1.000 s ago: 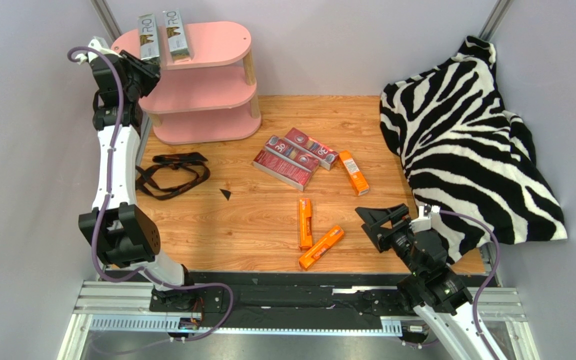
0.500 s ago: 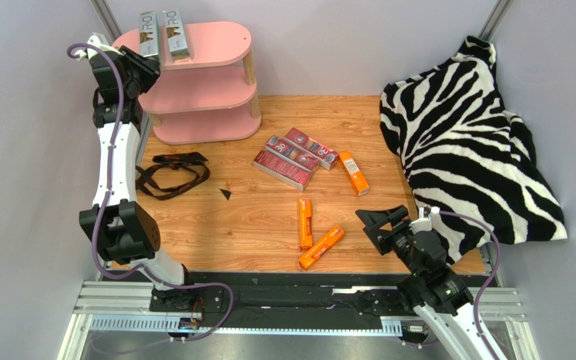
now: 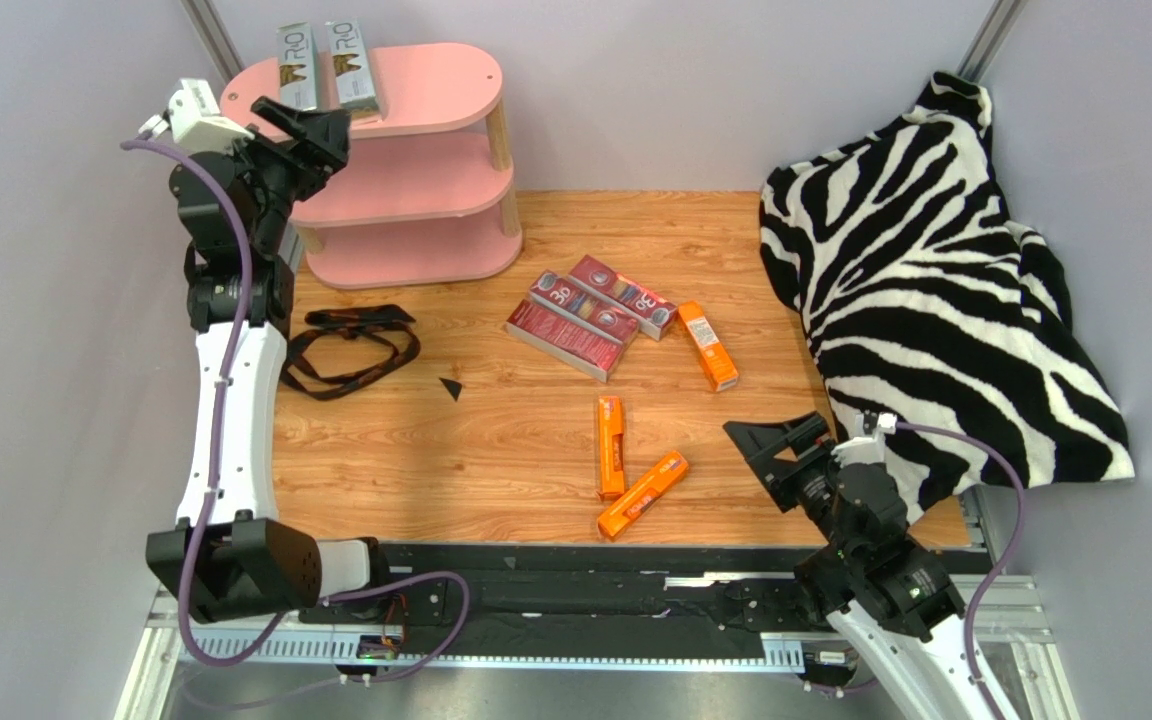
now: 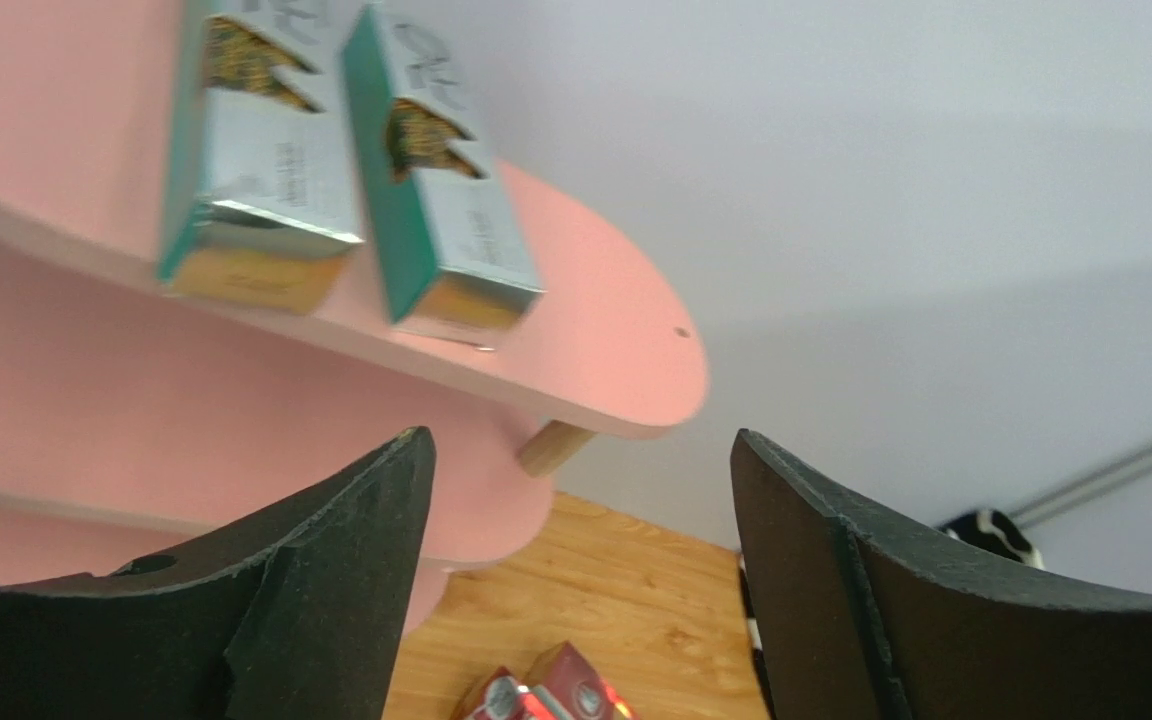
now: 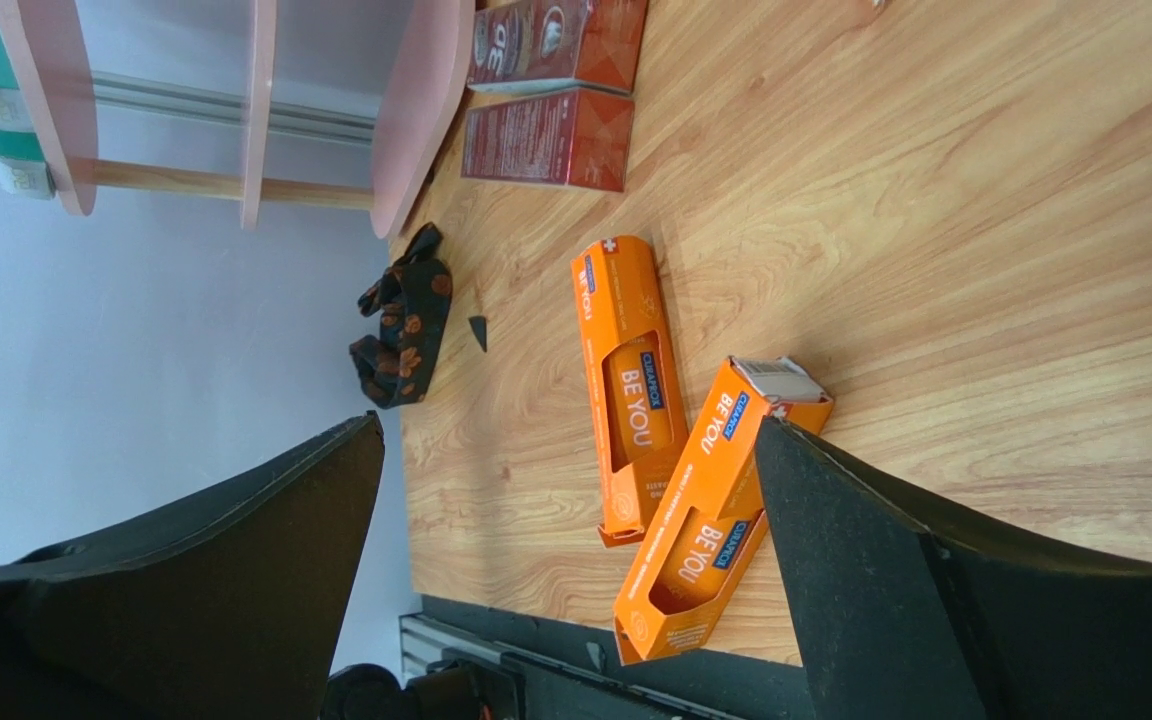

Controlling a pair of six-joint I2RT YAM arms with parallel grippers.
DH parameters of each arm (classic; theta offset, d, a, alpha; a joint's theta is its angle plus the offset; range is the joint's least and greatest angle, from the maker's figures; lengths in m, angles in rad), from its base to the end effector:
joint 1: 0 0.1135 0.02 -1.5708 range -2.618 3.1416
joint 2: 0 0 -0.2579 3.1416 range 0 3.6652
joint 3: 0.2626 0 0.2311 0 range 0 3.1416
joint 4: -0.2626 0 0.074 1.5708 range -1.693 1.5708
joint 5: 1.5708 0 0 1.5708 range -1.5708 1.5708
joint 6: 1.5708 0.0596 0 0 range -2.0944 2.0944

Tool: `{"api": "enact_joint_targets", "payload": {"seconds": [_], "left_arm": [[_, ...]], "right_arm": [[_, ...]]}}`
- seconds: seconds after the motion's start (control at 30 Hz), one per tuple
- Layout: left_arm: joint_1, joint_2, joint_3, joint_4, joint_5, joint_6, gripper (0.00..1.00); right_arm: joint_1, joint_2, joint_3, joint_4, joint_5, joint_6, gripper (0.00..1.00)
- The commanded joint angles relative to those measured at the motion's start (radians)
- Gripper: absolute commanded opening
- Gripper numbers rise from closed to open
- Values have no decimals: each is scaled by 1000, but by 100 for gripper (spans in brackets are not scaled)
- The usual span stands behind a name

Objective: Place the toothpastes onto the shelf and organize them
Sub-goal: Place the toothpaste on the shelf, then pick up the toothpaste from the center of the board.

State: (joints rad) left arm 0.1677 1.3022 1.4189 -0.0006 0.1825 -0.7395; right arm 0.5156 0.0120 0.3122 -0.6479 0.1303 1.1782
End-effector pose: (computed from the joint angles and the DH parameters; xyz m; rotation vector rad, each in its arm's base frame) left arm 0.2956 0.0391 0.4631 -0.5107 1.3941 -0.5976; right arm 0.0758 0.0340 0.1945 0.7549 1.9066 0.9877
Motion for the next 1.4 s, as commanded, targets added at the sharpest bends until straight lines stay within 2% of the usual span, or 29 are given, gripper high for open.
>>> {"api": "enact_joint_targets", "payload": {"seconds": [0.0, 0.2, 0.37, 0.5, 0.63, 0.8, 0.97, 1.17, 1.37], "left_arm": [[-89, -53, 43, 13, 54, 72, 83], [-224, -75, 101, -165, 89, 150, 85], [-312, -156, -27, -173, 167, 193, 84], [-396, -210, -162, -208, 138, 229, 85], [-488, -207, -218, -288, 95, 250, 84], [-630, -141, -258, -383, 2, 221, 84], [-746, -11, -239, -472, -81, 200, 84], [-881, 152, -218, -524, -146, 154, 81], [-983, 272, -180, -549, -155, 118, 79]], "right_arm": [[0, -52, 93, -80, 74, -95, 100], [0, -47, 137, -133, 103, -147, 100], [0, -27, 154, -137, 89, -163, 100], [-2, 29, 172, -153, 86, -187, 100], [0, 84, 176, -125, 78, -221, 100], [0, 207, 202, -56, 74, -284, 100], [0, 345, 248, -33, 77, -334, 100], [0, 361, 226, 17, 43, -328, 100], [0, 307, 245, -48, 32, -310, 100]]}}
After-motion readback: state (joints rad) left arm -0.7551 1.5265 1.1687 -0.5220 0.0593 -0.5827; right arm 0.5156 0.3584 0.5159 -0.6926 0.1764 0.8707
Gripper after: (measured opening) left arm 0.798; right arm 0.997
